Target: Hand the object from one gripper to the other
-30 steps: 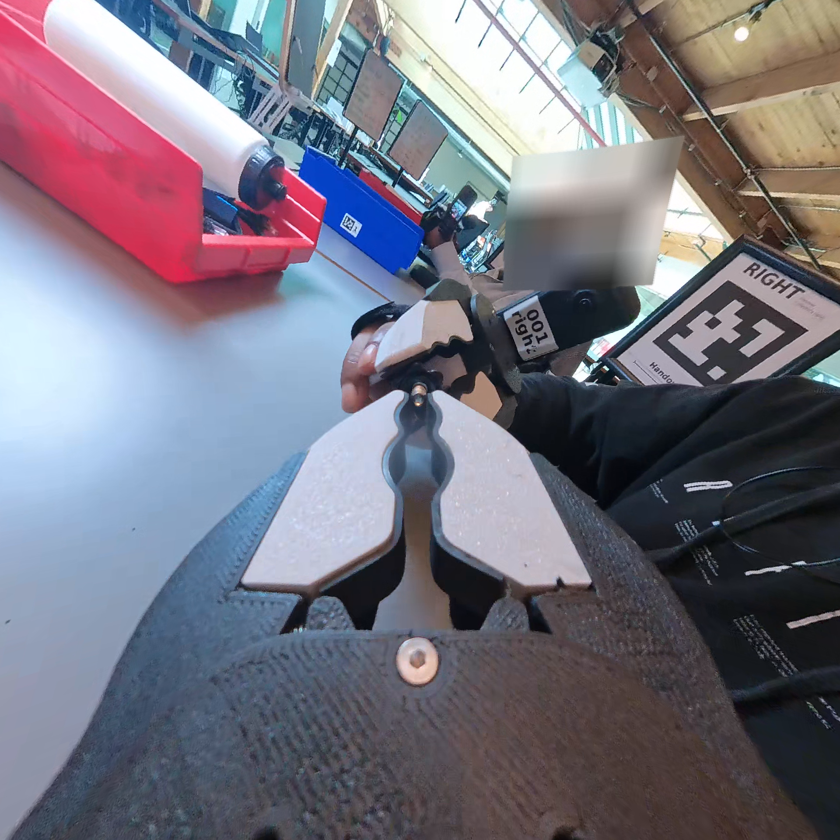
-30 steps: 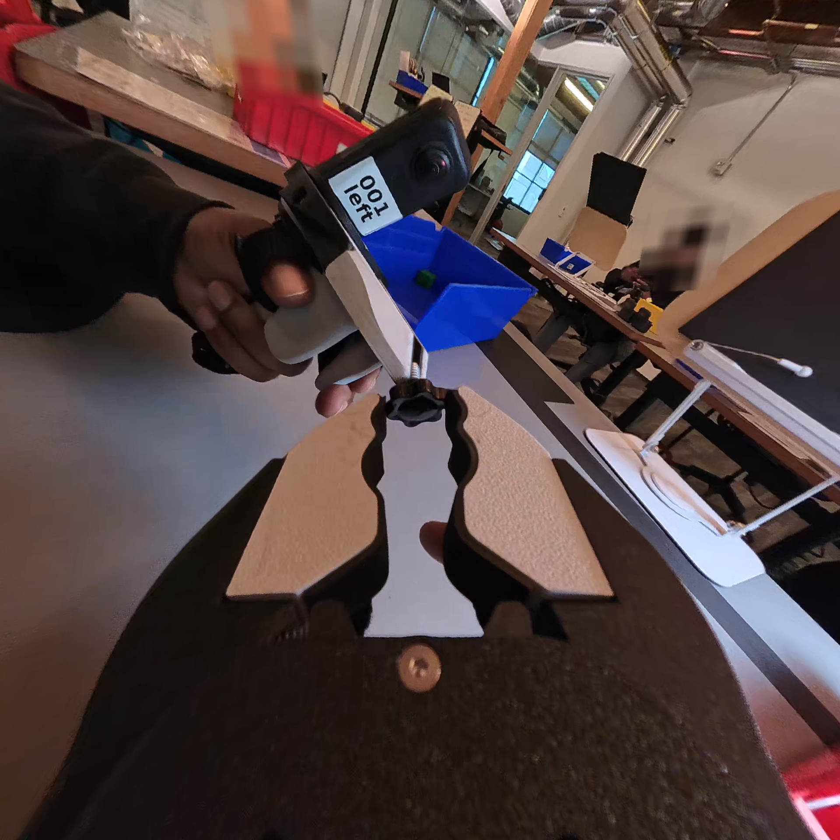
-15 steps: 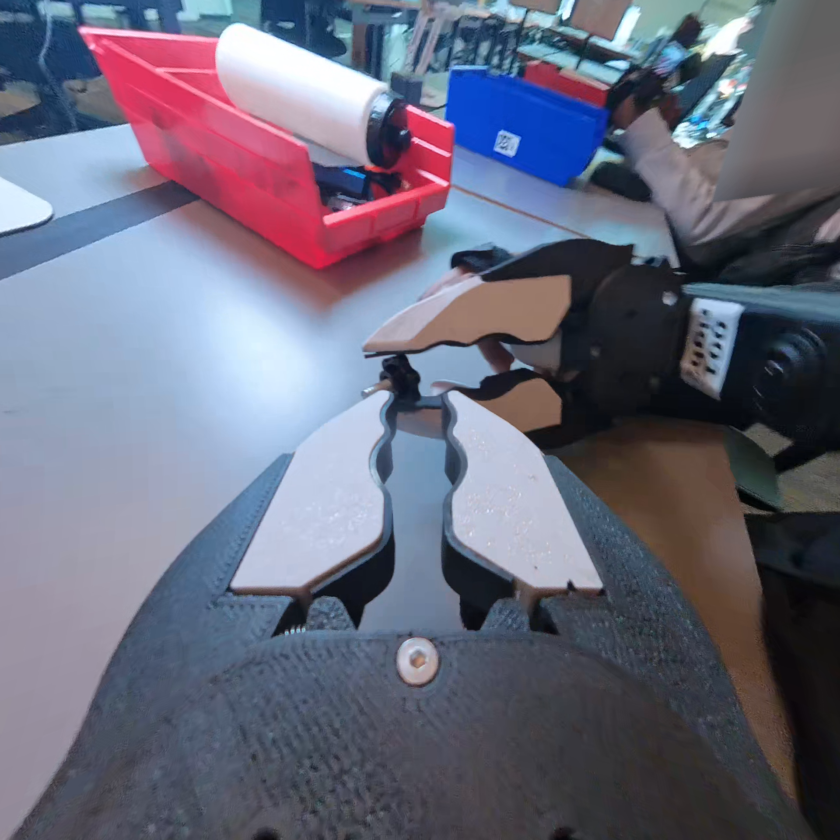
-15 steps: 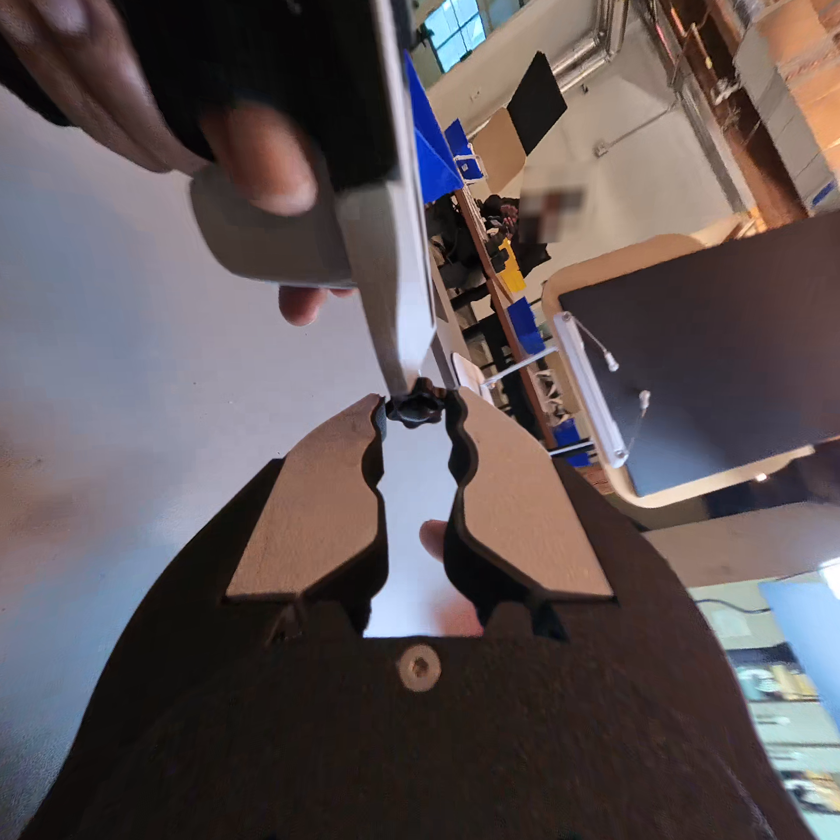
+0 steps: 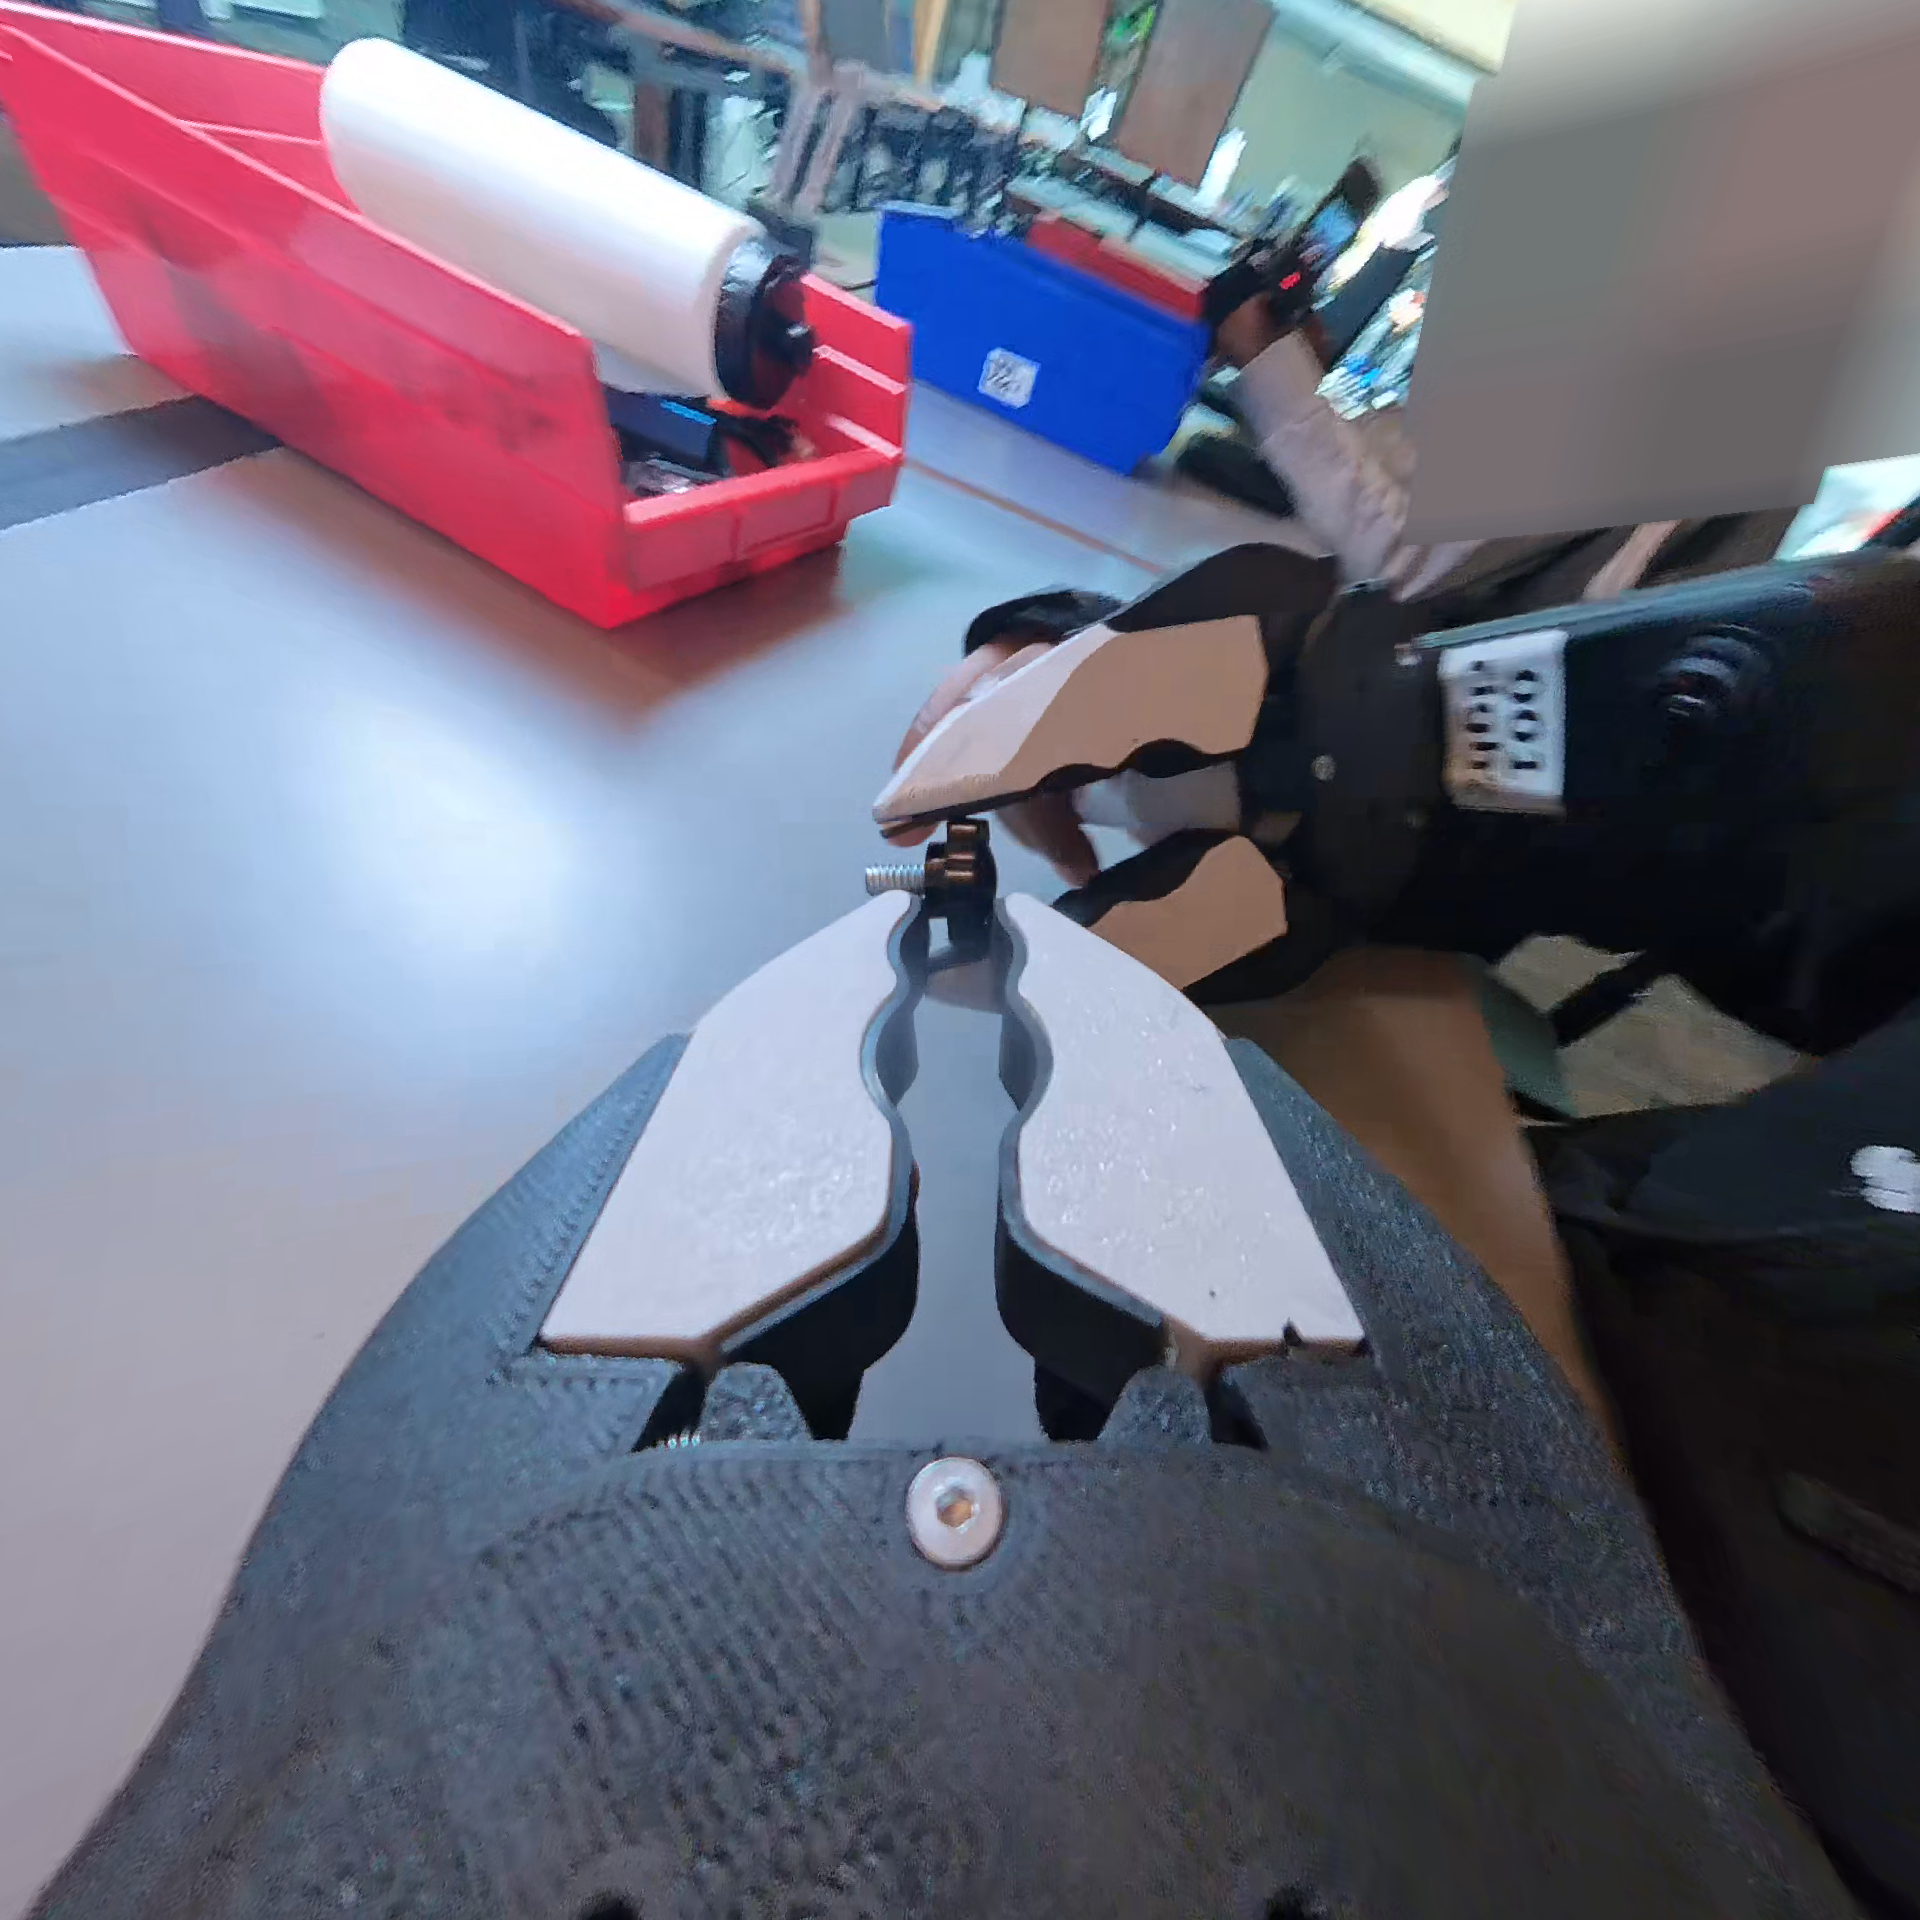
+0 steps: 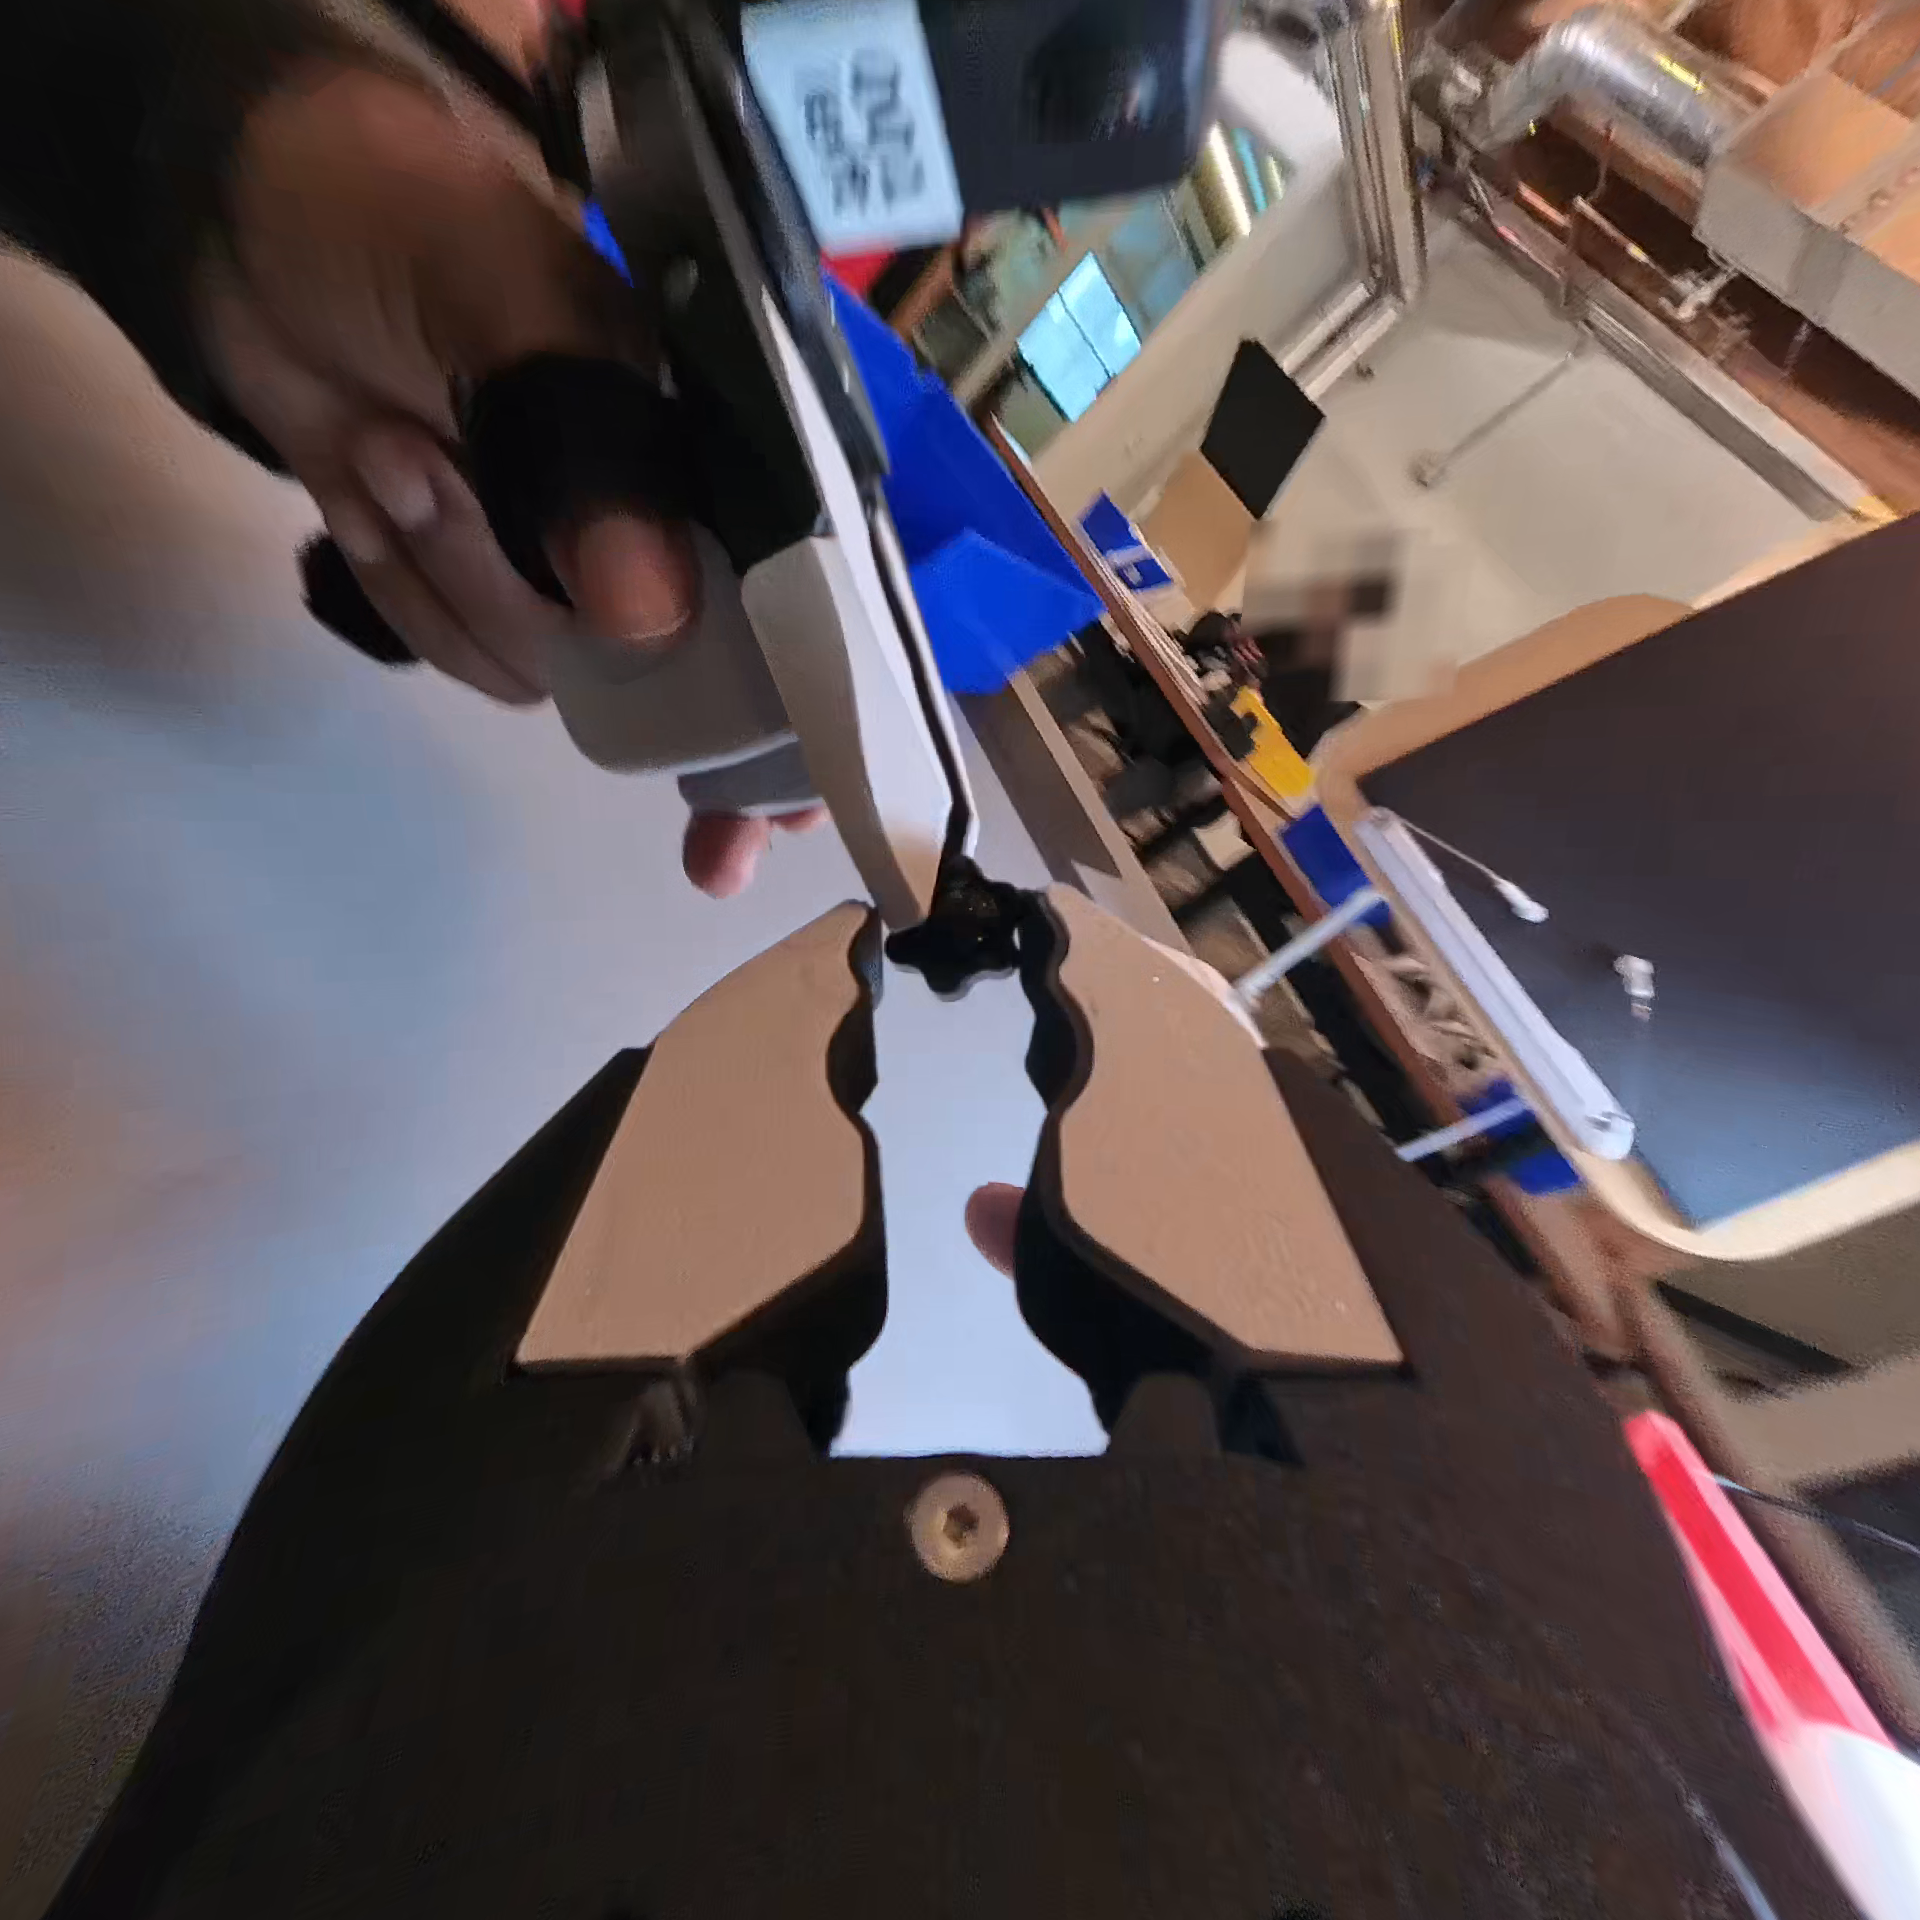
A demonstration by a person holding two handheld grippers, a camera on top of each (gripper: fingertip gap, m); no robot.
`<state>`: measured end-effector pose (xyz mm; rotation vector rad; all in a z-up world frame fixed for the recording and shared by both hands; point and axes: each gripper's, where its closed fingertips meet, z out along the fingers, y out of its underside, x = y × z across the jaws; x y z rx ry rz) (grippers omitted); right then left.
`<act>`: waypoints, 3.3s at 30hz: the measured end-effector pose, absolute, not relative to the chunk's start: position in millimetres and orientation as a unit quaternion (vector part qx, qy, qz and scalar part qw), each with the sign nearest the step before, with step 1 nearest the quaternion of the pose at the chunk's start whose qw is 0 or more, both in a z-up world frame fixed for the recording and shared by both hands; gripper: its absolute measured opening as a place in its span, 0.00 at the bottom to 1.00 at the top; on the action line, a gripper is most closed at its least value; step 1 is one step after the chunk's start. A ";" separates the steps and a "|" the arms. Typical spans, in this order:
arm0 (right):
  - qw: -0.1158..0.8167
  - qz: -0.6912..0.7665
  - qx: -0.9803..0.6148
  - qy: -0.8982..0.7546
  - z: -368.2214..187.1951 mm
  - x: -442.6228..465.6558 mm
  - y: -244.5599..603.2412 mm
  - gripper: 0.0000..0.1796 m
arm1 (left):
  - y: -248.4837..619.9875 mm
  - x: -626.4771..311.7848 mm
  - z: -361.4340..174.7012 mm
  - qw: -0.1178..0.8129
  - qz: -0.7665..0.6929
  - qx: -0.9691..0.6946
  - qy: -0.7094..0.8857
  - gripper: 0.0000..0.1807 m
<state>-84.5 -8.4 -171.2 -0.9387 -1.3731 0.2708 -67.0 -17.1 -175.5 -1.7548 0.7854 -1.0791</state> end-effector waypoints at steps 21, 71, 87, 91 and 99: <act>0.650 0.255 -0.407 -0.589 -151.7 -79.8 -30.1 0.03 | -49.3 -65.4 -140.5 0.342 -0.687 -0.584 0.263 0.06; 0.486 0.374 -0.310 -0.726 -161.1 -73.8 -114.1 0.20 | -119.0 -55.8 -168.5 0.129 -0.686 -0.580 0.420 0.14; 0.520 0.294 -0.349 -0.722 -178.1 -84.3 -95.9 0.15 | -100.4 -59.5 -170.9 0.147 -0.681 -0.610 0.376 0.16; 0.582 0.276 -0.426 -0.635 -161.9 -83.9 -50.5 0.15 | -68.0 -59.8 -166.0 0.273 -0.621 -0.647 0.350 0.18; 0.644 0.229 -0.449 -0.576 -147.5 -81.8 -31.5 0.15 | -37.7 -60.3 -148.3 0.403 -0.563 -0.665 0.278 0.13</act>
